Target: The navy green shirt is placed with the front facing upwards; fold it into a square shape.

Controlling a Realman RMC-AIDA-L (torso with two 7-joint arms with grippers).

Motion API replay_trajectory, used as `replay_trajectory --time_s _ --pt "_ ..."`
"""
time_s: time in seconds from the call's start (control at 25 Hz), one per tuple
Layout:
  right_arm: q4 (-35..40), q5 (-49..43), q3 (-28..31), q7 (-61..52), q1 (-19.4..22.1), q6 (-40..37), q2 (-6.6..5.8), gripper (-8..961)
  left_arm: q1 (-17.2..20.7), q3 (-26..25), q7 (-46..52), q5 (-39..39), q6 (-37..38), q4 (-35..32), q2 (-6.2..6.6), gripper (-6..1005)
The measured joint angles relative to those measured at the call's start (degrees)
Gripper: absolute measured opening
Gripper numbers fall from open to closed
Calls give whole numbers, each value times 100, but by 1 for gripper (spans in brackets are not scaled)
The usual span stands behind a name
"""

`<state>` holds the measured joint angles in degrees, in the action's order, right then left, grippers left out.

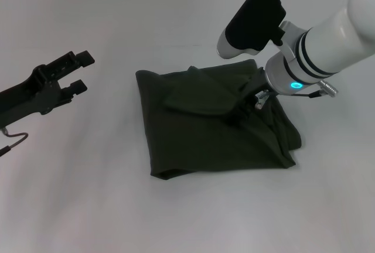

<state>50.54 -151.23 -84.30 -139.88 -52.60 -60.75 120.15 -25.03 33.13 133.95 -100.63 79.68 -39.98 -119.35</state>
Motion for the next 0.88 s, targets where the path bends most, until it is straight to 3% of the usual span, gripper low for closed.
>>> replay_trajectory --time_s 0.36,0.64,0.88 --pt "77 -406 140 -320 55 161 -11 865 -48 0 0 21 -5 17 0 933" --pt "692 -757 612 -658 460 280 -20 865 -58 1 0 44 -42 18 0 932" --pt "634 -1101 1077 -897 592 560 -35 864 -89 0 0 44 -46 16 -12 932"
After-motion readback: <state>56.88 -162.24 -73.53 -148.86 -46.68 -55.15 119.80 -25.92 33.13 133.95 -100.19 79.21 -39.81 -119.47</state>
